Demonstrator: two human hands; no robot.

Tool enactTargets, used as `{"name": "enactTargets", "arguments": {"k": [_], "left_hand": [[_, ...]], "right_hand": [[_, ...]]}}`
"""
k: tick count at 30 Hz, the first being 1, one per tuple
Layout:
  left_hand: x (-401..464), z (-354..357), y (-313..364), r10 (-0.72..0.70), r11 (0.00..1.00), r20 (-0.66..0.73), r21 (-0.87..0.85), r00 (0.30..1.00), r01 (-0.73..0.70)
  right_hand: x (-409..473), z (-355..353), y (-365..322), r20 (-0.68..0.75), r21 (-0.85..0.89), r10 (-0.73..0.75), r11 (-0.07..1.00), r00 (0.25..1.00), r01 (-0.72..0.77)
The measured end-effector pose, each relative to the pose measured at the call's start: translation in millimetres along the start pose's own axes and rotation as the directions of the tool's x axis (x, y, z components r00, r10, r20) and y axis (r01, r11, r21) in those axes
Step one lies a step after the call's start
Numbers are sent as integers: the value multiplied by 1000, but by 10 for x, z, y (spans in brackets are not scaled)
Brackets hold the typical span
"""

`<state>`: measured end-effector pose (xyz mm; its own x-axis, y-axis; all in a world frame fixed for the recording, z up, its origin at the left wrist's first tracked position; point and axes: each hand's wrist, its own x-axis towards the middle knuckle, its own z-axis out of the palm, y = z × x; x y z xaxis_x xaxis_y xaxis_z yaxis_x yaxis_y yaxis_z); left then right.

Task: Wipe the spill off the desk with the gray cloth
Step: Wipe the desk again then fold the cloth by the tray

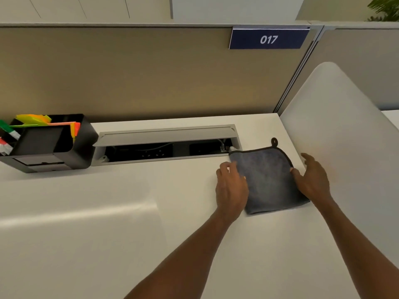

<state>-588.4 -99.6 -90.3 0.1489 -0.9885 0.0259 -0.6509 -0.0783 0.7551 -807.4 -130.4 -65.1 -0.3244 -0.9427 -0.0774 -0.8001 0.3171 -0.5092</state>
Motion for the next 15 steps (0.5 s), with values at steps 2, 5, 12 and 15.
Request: {"name": "enactTargets", "arguments": {"k": [2, 5, 12, 15], "left_hand": [[55, 22, -19, 241, 958, 86, 138, 967, -251], [199, 46, -46, 312, 879, 313, 263, 897, -398], [233, 75, -292, 229, 818, 487, 373, 843, -437], [228, 56, -247, 206, 801, 505, 406, 839, -441]], "right_hand": [[-45, 113, -50, 14, -62, -149, 987, 989, 150], [-126, 340, -117, 114, -198, -241, 945, 964, 260], [-236, 609, 69, 220, -403, -273, 849, 937, 342], [-238, 610, 63, 226, -427, -257, 841, 940, 333]]}}
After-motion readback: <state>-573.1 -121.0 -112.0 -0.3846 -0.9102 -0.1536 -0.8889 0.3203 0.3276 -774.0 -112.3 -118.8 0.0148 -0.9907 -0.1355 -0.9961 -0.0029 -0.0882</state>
